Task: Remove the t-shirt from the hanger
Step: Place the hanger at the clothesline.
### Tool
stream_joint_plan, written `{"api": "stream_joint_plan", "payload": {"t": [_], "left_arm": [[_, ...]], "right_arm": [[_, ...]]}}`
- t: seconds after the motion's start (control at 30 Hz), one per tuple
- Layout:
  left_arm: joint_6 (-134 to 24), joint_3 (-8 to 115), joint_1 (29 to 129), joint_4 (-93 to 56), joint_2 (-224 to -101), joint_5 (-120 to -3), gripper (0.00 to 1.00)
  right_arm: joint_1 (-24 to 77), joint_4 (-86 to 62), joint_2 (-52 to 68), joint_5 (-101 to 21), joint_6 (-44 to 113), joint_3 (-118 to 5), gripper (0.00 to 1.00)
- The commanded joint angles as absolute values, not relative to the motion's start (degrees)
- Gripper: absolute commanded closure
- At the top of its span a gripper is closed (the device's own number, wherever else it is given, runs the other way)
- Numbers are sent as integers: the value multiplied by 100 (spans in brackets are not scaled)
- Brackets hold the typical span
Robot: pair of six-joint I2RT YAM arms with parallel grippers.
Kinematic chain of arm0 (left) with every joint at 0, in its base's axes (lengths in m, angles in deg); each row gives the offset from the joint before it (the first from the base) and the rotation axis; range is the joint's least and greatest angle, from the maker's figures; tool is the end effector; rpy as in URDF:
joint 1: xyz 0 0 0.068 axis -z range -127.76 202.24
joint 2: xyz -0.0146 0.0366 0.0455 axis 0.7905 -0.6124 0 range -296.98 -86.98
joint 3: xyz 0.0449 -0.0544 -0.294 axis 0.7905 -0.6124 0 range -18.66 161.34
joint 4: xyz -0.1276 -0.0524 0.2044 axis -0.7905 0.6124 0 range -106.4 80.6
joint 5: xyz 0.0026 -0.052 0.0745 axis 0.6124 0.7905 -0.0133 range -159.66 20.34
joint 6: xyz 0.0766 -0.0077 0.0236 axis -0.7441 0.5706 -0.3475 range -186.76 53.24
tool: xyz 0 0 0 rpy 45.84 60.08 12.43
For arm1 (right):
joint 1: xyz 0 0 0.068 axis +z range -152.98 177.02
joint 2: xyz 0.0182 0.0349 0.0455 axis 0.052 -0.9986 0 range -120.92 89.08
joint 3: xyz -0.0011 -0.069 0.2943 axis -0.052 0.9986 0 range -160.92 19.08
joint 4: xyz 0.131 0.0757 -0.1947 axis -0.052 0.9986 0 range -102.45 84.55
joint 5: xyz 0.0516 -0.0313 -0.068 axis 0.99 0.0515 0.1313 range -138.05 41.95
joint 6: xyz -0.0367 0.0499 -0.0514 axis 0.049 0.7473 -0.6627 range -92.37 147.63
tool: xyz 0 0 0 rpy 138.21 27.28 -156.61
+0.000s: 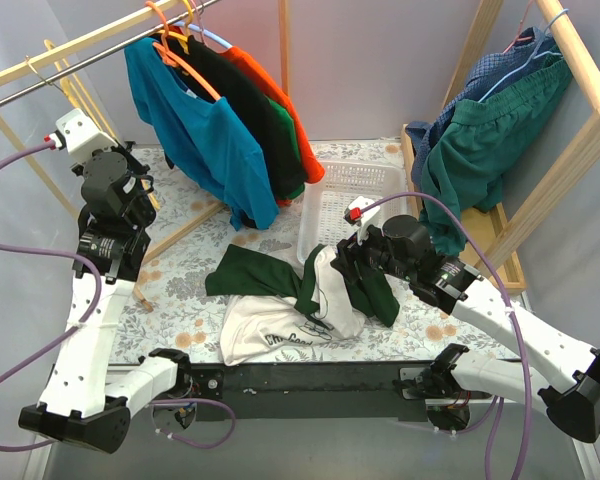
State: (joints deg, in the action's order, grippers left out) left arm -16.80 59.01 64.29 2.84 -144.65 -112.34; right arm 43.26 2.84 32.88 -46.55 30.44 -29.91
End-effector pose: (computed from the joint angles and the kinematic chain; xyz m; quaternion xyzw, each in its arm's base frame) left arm 0.1882 0.0080 0.4987 -0.4574 0.5347 -0.1224 0.6999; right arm 0.1534 0.1627 0.3340 -0.3144 0.7697 0.2405 0.5009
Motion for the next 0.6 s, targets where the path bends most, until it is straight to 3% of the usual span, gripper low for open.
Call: {"api": "stream_joint_plan", "payload": {"t": [0.0,0.57], "left_arm": [[-1727,6070,6436,803,-14587,-10983,100],[-1640,6510,6436,1128,-14991,-11203,100]], "right_arm": [[4316,214,3406,-4629,3079,-3234,35],[4316,223,3432,-4612,3097,-3216,35]]}}
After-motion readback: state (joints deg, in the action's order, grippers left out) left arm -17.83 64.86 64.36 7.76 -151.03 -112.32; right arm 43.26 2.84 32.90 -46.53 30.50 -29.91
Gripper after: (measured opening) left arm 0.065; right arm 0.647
